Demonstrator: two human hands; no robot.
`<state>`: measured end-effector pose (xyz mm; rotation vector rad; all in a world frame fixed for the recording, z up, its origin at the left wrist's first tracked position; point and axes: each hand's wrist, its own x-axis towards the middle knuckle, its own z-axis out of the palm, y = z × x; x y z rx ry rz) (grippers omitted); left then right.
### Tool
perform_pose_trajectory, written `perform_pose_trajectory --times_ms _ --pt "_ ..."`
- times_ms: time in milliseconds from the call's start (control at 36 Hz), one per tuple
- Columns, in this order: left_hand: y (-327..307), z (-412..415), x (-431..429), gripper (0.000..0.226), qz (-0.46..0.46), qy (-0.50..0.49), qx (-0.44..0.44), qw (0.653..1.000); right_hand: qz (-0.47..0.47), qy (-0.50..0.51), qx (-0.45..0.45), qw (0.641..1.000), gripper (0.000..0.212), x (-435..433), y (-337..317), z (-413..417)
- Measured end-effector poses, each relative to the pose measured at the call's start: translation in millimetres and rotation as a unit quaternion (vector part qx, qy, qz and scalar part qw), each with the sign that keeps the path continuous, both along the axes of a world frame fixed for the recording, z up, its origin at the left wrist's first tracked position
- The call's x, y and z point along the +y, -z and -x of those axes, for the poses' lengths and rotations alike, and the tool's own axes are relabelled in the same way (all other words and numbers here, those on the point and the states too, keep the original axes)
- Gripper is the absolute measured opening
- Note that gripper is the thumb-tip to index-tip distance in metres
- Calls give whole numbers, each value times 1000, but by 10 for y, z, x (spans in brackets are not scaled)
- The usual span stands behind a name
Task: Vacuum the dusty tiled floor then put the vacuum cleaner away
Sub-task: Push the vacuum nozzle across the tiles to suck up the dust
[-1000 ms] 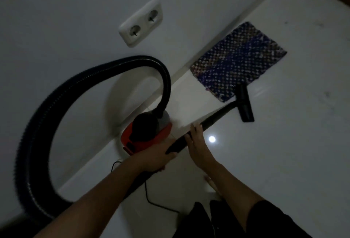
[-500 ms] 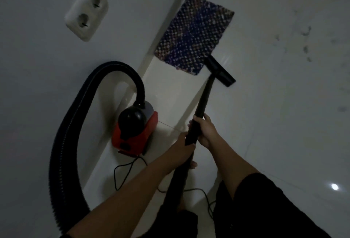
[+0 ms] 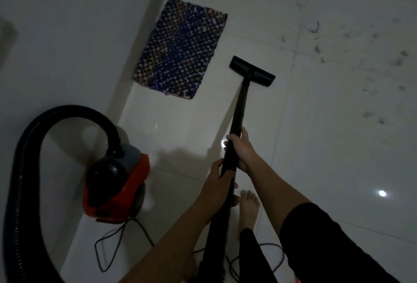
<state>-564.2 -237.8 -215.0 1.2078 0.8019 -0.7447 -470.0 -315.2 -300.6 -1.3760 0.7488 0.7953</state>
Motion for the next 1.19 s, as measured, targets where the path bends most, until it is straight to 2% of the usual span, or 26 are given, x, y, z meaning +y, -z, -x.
perform_pose_trajectory --times_ms 167,306,417,583,667,778,944,1111,1194 --pt "136 -562 -420 31 16 2 13 1000 11 -24 -3 1000 69 -459 63 -554" --pt "150 -1009 -703 31 36 11 2 999 4 -6 -3 1000 72 -766 115 -994" --pt "221 -1293 -849 41 9 17 -20 1000 17 -6 -16 1000 65 -903 130 -1281" --pt "270 -1670 -1036 39 -18 19 -47 999 25 7 -23 999 58 -1032 142 -1648" --pt "268 -1818 -1023 40 -25 14 -52 998 29 11 -24 999 58 -991 134 -1790" --pt "282 -2035 -905 41 -29 9 -62 998 -13 44 -13 999 35 -859 99 -2023" --pt "326 -2570 -568 34 -2 -8 -62 998 -31 39 -13 999 28 -491 69 -2601" --pt "356 -3282 -222 17 31 -43 -73 996 -2 -45 -31 998 44 -79 121 -3394" --pt "338 -3554 -41 19 24 -59 -76 995 -1 -82 -33 996 49 148 111 -3693"
